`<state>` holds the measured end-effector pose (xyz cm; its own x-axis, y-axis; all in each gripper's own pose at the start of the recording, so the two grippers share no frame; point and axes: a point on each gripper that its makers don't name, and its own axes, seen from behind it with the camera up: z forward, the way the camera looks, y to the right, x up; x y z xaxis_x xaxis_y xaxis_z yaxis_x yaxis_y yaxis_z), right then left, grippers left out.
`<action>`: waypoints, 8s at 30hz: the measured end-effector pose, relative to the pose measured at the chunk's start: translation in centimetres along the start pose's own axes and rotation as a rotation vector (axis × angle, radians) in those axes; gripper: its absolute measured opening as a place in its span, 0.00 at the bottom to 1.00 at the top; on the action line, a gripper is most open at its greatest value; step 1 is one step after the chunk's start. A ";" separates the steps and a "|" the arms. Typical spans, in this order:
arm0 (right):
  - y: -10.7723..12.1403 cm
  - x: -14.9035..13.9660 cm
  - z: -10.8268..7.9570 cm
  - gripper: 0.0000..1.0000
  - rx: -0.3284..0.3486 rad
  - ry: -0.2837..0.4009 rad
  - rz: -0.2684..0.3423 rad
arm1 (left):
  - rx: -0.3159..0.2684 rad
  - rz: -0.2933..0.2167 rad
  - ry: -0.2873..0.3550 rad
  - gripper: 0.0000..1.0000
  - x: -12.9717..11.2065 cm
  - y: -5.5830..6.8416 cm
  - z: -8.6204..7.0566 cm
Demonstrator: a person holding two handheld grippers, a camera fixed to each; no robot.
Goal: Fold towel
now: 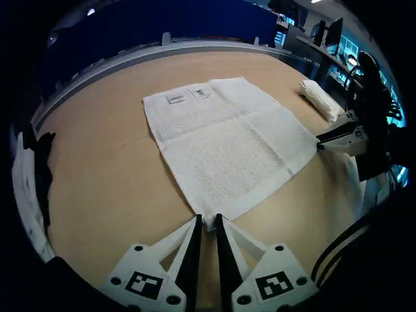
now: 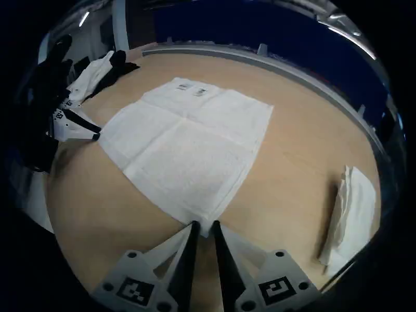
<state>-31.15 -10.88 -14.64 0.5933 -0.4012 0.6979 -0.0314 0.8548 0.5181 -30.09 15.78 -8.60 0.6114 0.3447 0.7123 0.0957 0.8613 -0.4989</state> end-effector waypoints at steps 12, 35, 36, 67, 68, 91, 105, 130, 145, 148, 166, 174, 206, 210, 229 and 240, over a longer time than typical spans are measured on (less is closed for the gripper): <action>-0.1 0.9 -0.2 0.18 0.010 0.024 0.027 | -0.008 -0.017 0.010 0.10 0.0 0.1 -0.4; 0.4 5.8 -2.9 0.17 0.014 0.095 0.013 | -0.019 -0.093 0.079 0.09 3.9 0.1 -4.9; 0.4 6.0 -3.1 0.17 0.015 0.099 0.013 | -0.019 -0.095 0.083 0.09 4.1 0.2 -5.3; 6.1 14.5 -1.0 0.17 -0.033 0.117 -0.018 | 0.011 -0.142 0.161 0.09 12.4 -4.1 -3.6; 6.6 14.8 -0.4 0.17 -0.037 0.113 -0.018 | 0.014 -0.141 0.161 0.09 12.8 -4.5 -3.0; 9.9 15.0 6.0 0.29 -0.092 0.055 0.041 | 0.057 -0.106 0.108 0.10 13.6 -8.4 3.6; 10.1 14.6 5.5 0.82 -0.123 0.063 0.030 | 0.127 -0.108 0.138 0.87 13.8 -10.9 2.8; 6.6 10.2 3.1 0.82 -0.090 0.023 0.020 | 0.142 -0.146 0.105 0.93 8.0 -9.0 0.0; 5.4 9.2 3.3 0.82 -0.034 0.001 -0.015 | 0.173 -0.189 0.105 0.92 5.5 -9.3 -1.7; 5.3 8.7 3.6 0.83 -0.015 -0.019 -0.035 | 0.188 -0.201 0.103 0.93 4.5 -9.5 -2.6; 5.5 7.8 3.9 0.27 0.045 -0.071 -0.125 | 0.243 -0.314 0.108 0.93 -0.6 -8.7 -7.3; 5.2 7.4 4.0 0.19 0.058 -0.081 -0.110 | 0.243 -0.320 0.108 0.93 -1.0 -8.2 -7.6; 3.8 17.1 2.3 0.06 0.043 0.101 -0.143 | 0.234 -0.351 0.142 0.93 0.0 -7.4 -9.2; 3.0 19.9 1.7 0.06 0.046 0.134 -0.177 | 0.233 -0.357 0.152 0.93 0.2 -7.4 -9.5; -5.4 26.4 5.0 0.06 0.155 0.150 -0.374 | 0.264 -0.437 0.200 0.93 -0.8 -6.8 -13.0; -13.4 25.3 11.3 0.06 0.277 0.079 -0.487 | 0.326 -0.481 0.205 0.93 -3.8 -6.8 -15.5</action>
<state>-24.81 -36.23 1.68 0.6500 -0.6929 0.3121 0.0574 0.4542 0.8890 -20.89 2.86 -15.57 0.7011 -0.1614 0.6946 0.1726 0.9835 0.0544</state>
